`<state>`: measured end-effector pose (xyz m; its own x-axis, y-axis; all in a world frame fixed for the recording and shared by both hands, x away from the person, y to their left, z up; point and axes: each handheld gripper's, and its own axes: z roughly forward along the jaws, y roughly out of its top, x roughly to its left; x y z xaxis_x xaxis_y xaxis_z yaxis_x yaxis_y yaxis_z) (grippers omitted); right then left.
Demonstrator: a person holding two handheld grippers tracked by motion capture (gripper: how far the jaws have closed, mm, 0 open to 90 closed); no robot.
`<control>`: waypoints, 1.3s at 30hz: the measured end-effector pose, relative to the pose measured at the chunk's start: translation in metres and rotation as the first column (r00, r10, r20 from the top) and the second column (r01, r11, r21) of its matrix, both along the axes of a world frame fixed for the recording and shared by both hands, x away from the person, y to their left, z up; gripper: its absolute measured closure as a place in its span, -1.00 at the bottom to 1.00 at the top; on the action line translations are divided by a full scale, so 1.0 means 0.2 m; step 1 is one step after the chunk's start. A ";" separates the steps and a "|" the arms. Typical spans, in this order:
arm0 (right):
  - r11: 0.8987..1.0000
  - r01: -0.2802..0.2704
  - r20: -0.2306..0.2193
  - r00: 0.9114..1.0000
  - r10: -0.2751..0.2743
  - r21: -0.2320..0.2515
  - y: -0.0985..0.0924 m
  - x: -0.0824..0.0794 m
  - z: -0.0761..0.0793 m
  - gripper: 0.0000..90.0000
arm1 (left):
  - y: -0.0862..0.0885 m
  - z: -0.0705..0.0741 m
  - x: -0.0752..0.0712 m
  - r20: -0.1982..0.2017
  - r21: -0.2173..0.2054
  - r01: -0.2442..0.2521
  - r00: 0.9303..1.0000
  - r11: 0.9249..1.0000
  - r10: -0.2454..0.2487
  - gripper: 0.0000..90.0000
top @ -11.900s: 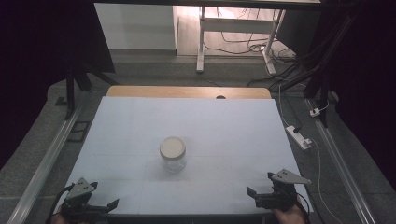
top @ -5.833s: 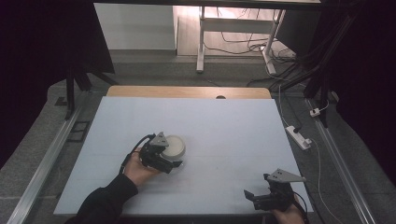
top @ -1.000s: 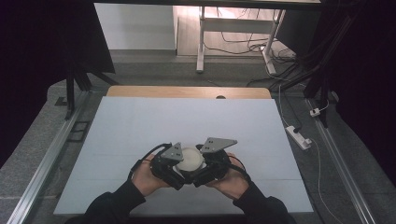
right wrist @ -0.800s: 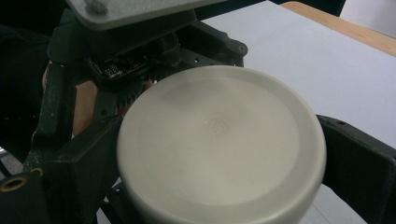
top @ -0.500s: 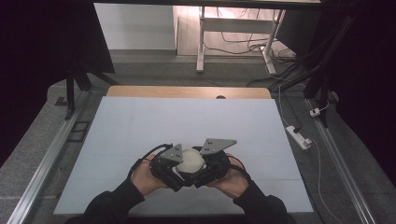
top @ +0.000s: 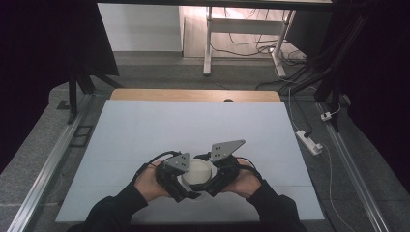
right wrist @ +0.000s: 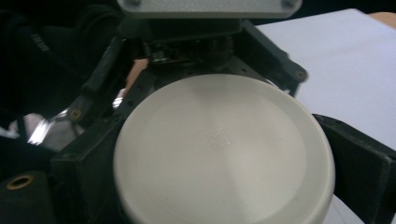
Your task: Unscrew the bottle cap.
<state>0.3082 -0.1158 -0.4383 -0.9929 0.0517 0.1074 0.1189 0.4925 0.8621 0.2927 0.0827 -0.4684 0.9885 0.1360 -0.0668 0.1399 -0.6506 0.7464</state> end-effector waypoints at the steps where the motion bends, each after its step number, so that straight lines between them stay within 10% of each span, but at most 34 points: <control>1: 1.000 -0.005 0.005 1.000 0.005 -0.003 0.00 0.00 0.00 -0.84 | 0.00 0.00 0.00 0.006 0.004 -0.004 1.000 1.000 0.004 -0.83; 6: 0.999 0.054 0.022 0.998 -0.054 0.007 0.00 -0.02 0.01 -1.00 | 0.01 0.01 0.01 0.011 -0.019 -0.058 0.998 0.998 0.059 -0.83; 13: 0.967 0.254 0.081 0.964 -0.254 0.005 0.02 -0.07 0.06 -1.00 | 0.04 0.04 0.02 0.023 -0.036 -0.158 0.987 0.987 0.159 -0.83; 20: 0.954 0.301 0.071 0.951 -0.301 0.019 0.03 -0.09 0.05 -0.90 | 0.03 0.04 0.00 0.030 -0.031 -0.163 0.986 0.986 0.164 -0.83; 30: 0.968 0.250 0.070 0.965 -0.251 0.025 0.03 -0.08 0.04 -0.84 | 0.02 0.05 0.00 0.024 -0.026 -0.112 0.993 0.993 0.113 -0.83; 39: 1.000 0.003 0.020 1.000 -0.004 0.023 -0.02 -0.03 0.03 -0.84 | 0.01 0.04 -0.02 0.013 -0.018 0.033 0.999 0.999 -0.033 -0.83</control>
